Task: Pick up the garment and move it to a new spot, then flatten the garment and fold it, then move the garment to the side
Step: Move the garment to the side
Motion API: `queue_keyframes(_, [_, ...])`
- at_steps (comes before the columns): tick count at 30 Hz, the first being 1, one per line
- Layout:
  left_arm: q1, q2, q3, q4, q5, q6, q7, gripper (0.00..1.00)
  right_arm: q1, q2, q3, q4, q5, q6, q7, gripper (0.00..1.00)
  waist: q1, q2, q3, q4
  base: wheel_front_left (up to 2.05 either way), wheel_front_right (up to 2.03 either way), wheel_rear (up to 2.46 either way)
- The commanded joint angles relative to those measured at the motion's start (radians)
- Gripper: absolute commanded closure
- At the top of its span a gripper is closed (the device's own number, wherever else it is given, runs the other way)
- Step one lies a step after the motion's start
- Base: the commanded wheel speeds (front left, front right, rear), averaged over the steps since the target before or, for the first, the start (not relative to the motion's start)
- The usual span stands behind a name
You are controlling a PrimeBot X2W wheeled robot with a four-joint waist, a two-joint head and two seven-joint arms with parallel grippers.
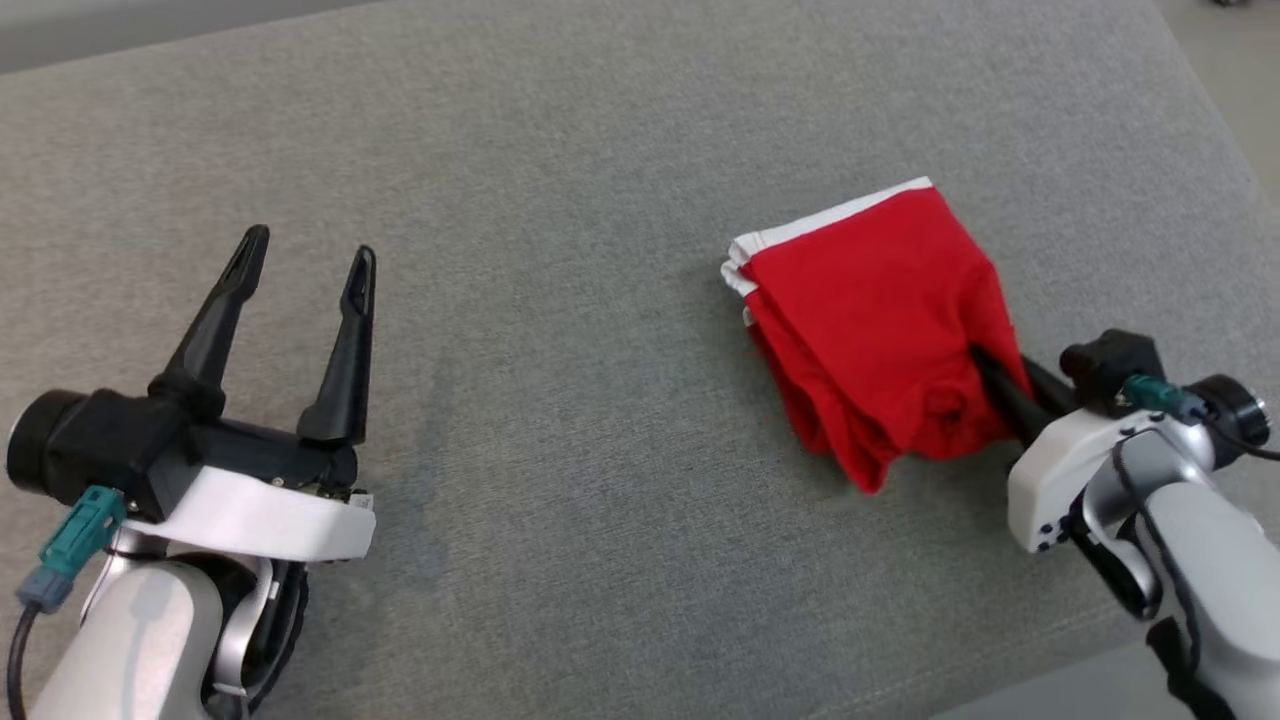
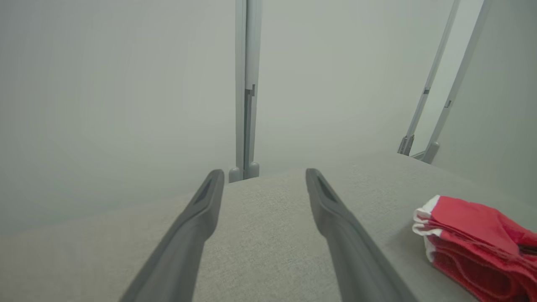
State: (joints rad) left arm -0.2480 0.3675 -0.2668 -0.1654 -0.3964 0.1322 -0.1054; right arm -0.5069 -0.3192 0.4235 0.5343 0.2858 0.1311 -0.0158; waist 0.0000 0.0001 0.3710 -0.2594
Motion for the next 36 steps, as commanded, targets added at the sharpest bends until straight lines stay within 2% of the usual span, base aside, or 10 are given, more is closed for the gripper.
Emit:
queue_keyframes(1, [-0.029,0.016,0.003,-0.006,0.009,-0.005,0.003,0.0,-0.032,-0.016,-0.001,0.009,0.004,-0.001,-0.017,1.0,0.0,-0.0001,0.071,-0.063,0.0,0.0,0.0])
queue_keyframes(6, [-0.095,0.03,-0.009,-0.034,0.023,-0.02,0.028,0.0,-0.138,-0.102,0.026,0.068,0.003,-0.001,-0.089,1.0,0.0,-0.0001,0.136,-0.09,0.0,0.0,0.0])
queue_keyframes(12, [-0.142,0.032,-0.032,-0.052,0.041,-0.029,0.038,0.0,-0.253,-0.226,0.025,0.161,-0.008,-0.001,-0.152,1.0,0.0,-0.0001,0.191,-0.089,0.0,0.0,0.0])
queue_keyframes(15, [-0.156,0.031,-0.038,-0.056,0.042,-0.034,0.04,0.0,-0.298,-0.268,-0.03,0.234,-0.012,-0.001,-0.165,1.0,0.0,-0.0001,0.21,-0.08,0.0,0.0,0.0])
queue_keyframes(19, [-0.166,0.041,-0.03,-0.051,0.043,-0.034,0.037,0.0,-0.336,-0.276,-0.07,0.306,-0.04,-0.001,-0.174,1.0,0.0,-0.0001,0.23,-0.067,0.0,0.0,0.0])
queue_keyframes(21, [-0.169,0.046,-0.025,-0.05,0.044,-0.03,0.034,0.0,-0.353,-0.271,-0.087,0.334,-0.049,-0.001,-0.185,0.57,0.0,-0.0001,0.237,-0.062,0.0,0.0,0.0])
queue_keyframes(22, [-0.169,0.048,-0.023,-0.048,0.043,-0.029,0.032,0.0,-0.357,-0.267,-0.1,0.353,-0.05,-0.001,-0.187,0.09,0.0,-0.0001,0.238,-0.06,0.0,0.0,0.0])
queue_keyframes(23, [-0.17,0.048,-0.021,-0.048,0.042,-0.028,0.032,0.0,-0.361,-0.261,-0.112,0.371,-0.057,-0.001,-0.192,0.0,0.0,-0.0001,0.239,-0.058,0.0,0.0,0.0])
queue_keyframes(31, [-0.163,0.046,-0.018,-0.034,0.031,-0.021,0.017,0.0,-0.386,-0.226,-0.257,0.489,-0.088,-0.001,-0.233,0.0,0.0,-0.0001,0.225,-0.045,0.0,0.0,0.0])
queue_keyframes(36, [-0.122,0.039,-0.006,-0.005,0.015,-0.004,-0.001,0.0,-0.344,-0.146,-0.376,0.418,-0.081,-0.001,-0.25,0.0,0.0,-0.0001,0.17,-0.05,0.0,0.0,0.0])
